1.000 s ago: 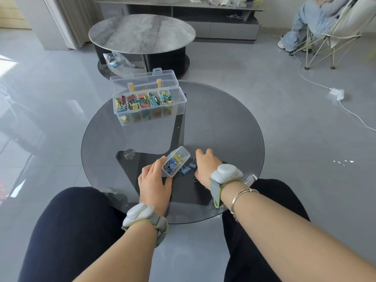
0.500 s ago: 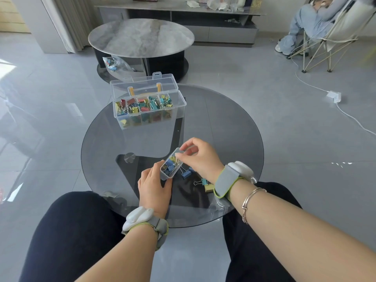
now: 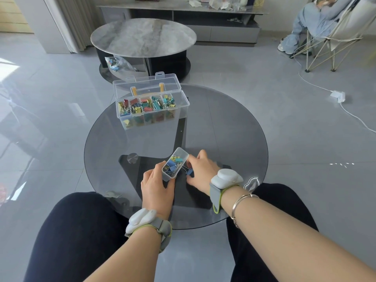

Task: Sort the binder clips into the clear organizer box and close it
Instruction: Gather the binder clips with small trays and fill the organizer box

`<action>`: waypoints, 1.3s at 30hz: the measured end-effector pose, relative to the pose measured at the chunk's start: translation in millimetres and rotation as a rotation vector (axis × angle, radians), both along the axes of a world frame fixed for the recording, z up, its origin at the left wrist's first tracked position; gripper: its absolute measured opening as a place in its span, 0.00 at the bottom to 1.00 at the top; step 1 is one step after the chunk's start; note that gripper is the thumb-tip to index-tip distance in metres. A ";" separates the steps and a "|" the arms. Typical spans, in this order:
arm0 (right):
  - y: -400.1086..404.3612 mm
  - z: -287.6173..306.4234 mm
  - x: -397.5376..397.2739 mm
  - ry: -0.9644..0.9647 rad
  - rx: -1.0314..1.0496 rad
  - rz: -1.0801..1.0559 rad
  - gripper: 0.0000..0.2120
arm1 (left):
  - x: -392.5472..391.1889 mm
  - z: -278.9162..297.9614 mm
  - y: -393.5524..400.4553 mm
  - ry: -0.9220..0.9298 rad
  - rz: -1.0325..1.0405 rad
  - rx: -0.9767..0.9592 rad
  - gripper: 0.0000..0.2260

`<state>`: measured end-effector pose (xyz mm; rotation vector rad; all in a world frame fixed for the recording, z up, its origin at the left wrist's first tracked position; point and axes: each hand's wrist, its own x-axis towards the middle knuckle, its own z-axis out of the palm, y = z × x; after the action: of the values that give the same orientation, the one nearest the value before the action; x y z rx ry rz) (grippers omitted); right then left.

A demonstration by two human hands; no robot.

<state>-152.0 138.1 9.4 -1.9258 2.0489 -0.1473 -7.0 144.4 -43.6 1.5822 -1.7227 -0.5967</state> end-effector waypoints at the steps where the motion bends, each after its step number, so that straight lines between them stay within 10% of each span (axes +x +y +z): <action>1: -1.7 1.4 1.2 -0.001 0.023 -0.016 0.13 | 0.0 -0.1 -0.3 0.007 0.007 0.021 0.17; 18: -8.3 31.1 -6.9 -0.484 -0.079 -0.328 0.12 | -1.6 0.6 1.1 0.040 0.052 0.053 0.17; 39: -3.1 47.8 44.7 -0.405 -0.202 -0.103 0.13 | -0.9 11.0 3.0 0.085 0.004 0.022 0.17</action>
<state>-107.3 135.0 57.2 -1.7207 1.9114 -0.7307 -8.0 147.5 -32.6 1.5530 -1.6546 -0.6738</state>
